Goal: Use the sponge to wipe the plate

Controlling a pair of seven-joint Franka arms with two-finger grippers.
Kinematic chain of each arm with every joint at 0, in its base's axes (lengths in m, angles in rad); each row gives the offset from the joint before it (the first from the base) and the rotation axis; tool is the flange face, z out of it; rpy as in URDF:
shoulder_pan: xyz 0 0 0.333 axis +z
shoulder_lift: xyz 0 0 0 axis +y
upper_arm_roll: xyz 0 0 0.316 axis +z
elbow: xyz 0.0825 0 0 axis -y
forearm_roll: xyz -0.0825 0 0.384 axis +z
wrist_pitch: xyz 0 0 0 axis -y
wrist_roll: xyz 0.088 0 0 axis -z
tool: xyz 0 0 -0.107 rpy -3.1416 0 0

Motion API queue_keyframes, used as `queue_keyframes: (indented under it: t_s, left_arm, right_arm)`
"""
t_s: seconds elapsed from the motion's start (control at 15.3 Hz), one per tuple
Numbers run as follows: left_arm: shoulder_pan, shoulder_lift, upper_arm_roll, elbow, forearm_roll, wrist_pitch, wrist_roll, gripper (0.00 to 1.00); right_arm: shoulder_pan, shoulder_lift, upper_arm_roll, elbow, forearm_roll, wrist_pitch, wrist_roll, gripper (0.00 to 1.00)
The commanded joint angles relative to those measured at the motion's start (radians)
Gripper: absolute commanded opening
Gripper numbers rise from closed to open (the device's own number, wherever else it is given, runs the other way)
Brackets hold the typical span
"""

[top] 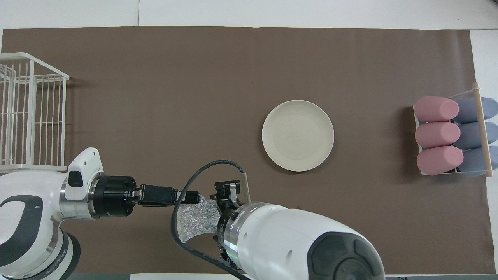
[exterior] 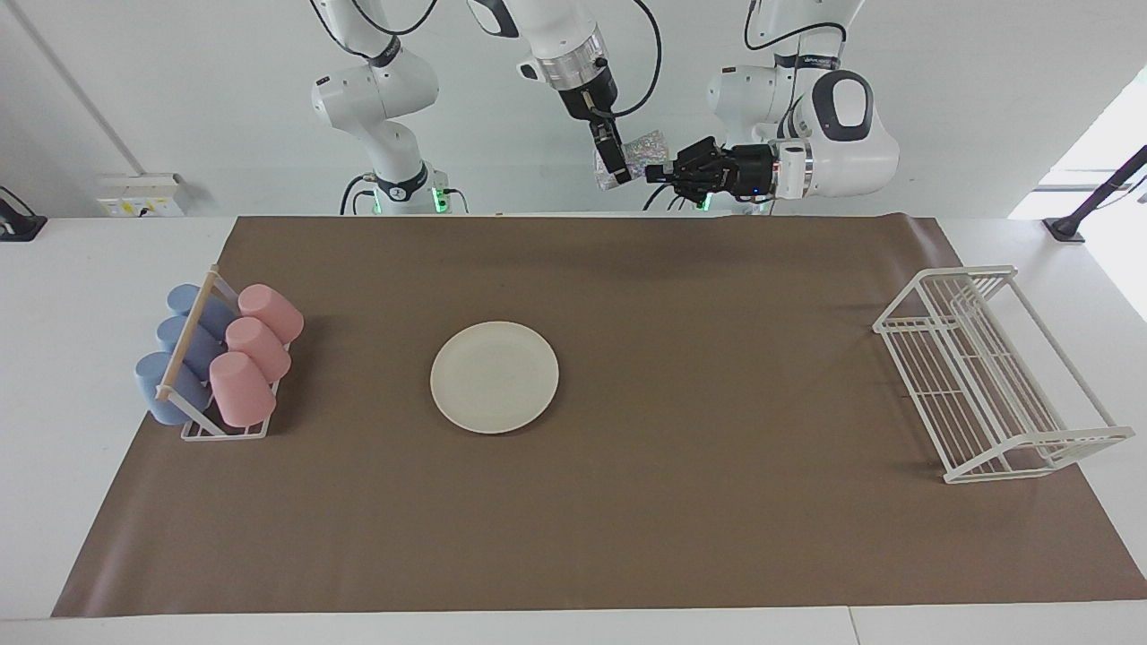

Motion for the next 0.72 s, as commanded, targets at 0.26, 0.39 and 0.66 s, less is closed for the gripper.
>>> queue_keyframes:
  t_s: [0.26,0.39,0.66]
  left_arm:
    - [-0.013,-0.028,0.011,-0.027,-0.019,-0.007,0.014,0.00]
    - [-0.015,-0.027,0.011,-0.027,-0.016,-0.007,0.013,0.00]
    - [-0.013,-0.028,0.011,-0.027,-0.012,-0.012,0.013,0.00]
  right_arm:
    - [0.012,-0.025,0.001,-0.028,0.021,0.021,-0.022,0.00]
    - [0.012,-0.026,0.000,-0.030,0.020,0.020,-0.033,0.00]
    - [0.010,-0.026,0.000,-0.030,0.019,0.018,-0.044,0.00]
